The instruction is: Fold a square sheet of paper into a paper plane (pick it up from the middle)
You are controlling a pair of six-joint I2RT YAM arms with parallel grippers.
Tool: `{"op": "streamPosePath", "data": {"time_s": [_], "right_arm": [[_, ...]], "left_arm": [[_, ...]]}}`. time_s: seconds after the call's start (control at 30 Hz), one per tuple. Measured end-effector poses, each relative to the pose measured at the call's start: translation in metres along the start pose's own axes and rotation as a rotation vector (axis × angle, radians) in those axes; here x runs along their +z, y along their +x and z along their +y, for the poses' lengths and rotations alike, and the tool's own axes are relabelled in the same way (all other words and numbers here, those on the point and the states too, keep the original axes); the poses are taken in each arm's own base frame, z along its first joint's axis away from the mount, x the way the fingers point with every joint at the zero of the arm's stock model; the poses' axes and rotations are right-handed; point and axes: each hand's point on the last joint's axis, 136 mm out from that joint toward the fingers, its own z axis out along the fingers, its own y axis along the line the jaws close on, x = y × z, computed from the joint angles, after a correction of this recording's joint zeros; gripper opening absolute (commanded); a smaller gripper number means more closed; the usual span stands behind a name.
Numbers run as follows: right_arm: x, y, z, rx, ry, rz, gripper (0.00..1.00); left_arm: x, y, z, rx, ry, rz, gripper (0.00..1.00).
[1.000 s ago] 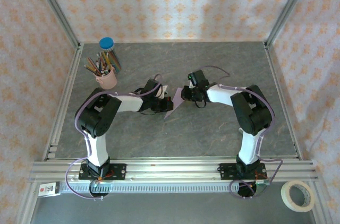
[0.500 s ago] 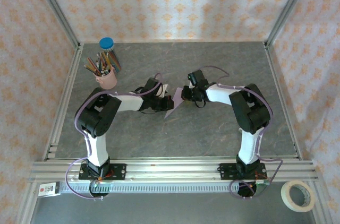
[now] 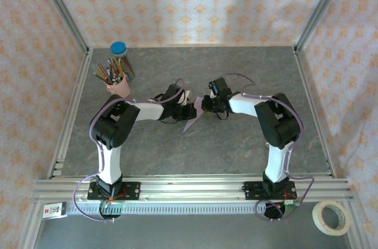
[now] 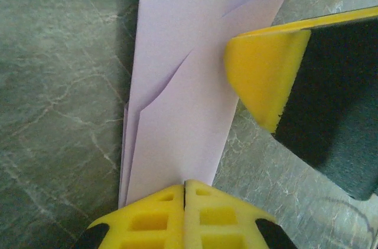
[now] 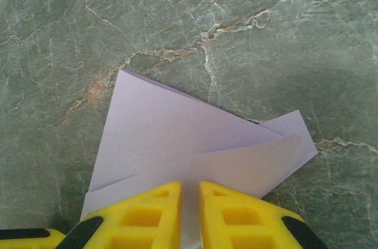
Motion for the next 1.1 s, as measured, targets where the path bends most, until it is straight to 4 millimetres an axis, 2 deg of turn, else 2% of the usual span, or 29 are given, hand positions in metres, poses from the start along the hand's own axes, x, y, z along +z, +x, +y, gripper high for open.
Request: {"op": "streamPosePath", "data": {"time_s": [0.23,0.43,0.67,0.9,1.1], "right_arm": [[-0.008,0.002,0.004,-0.002,-0.030,-0.008,0.16],[-0.026,0.005,0.020,0.007,-0.098,-0.032,0.11],[-0.021,0.020,0.038,0.020,-0.154,-0.003,0.03],[-0.005,0.028,0.030,0.060,-0.136,0.032,0.01],[0.001,0.030,0.027,0.083,-0.132,0.041,0.01]], "left_arm": [[0.001,0.000,0.001,0.003,-0.017,-0.006,0.00],[0.001,0.000,0.002,0.003,-0.020,-0.007,0.00],[0.001,0.000,0.002,0.010,-0.023,-0.008,0.00],[0.000,-0.001,0.004,0.011,-0.031,-0.014,0.00],[0.000,-0.001,0.004,0.011,-0.034,-0.016,0.00]]}}
